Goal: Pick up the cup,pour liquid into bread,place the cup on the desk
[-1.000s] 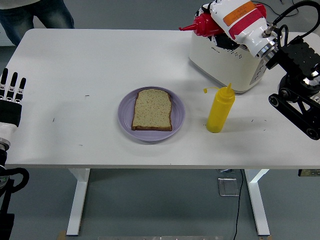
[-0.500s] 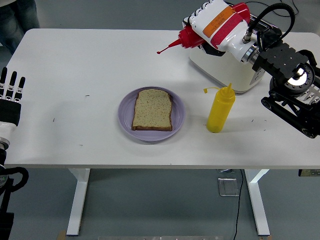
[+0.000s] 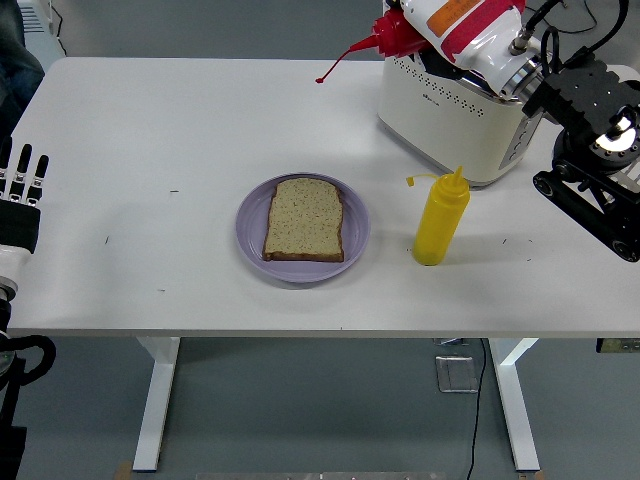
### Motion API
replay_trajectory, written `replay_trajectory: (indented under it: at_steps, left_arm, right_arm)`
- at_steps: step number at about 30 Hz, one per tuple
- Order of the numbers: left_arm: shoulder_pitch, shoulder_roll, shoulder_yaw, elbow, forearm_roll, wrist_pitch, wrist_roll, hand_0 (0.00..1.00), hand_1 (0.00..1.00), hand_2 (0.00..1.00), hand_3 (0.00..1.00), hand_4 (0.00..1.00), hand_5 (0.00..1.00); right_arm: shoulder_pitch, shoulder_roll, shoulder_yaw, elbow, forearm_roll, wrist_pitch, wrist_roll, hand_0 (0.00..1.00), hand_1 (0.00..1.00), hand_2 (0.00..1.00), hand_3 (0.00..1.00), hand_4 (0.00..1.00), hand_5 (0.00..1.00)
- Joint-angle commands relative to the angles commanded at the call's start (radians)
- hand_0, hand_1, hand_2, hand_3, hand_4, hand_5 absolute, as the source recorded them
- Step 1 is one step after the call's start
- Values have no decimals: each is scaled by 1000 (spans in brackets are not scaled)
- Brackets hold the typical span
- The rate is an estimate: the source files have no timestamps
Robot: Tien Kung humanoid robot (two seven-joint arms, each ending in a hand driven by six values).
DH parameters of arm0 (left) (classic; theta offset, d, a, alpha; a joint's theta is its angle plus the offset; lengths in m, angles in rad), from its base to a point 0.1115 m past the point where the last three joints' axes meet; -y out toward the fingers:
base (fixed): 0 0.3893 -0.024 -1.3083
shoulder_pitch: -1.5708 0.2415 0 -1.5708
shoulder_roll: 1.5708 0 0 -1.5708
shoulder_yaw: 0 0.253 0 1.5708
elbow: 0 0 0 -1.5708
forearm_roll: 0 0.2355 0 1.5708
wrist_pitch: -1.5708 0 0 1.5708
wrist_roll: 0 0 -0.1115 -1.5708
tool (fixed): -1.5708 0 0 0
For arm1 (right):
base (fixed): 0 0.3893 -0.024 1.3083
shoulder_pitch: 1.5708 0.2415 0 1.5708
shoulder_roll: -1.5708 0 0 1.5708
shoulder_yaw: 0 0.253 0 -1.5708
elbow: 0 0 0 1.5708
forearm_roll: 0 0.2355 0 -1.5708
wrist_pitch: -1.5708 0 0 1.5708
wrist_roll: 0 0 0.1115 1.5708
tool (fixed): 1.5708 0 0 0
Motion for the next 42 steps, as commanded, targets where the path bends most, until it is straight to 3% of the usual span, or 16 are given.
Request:
replay_trajectory:
  at_steps: [5,20,29,38,42]
  left_arm:
    - [-1,0,-2,0,0,0,1,800,807,843,752,541,998]
    - [-1,0,-5,1,0,-2,4,800,804,843,751,541,998]
    - [-3,-2,-1,1,1,-3,6,800,804,842,751,541,998]
    - [2,0,-2,2,0,-1,5,800,804,842,751,540,998]
    - [2,0,1,2,1,-2,5,800,804,842,751,540,998]
  right_arm:
    - [12,3,-107,-13,0,15,10,182,208,324,438,424,93]
    - [26,-11,21,-16,0,14,5,187,210,326,437,410,88]
    - [29,7,-148,-52,0,35,20,188,210,326,436,398,92]
    - [5,5,-42,-40,0,9,17,190,211,325,434,391,97]
    - [-20,12,18,-8,135,21,5,190,211,325,434,391,97]
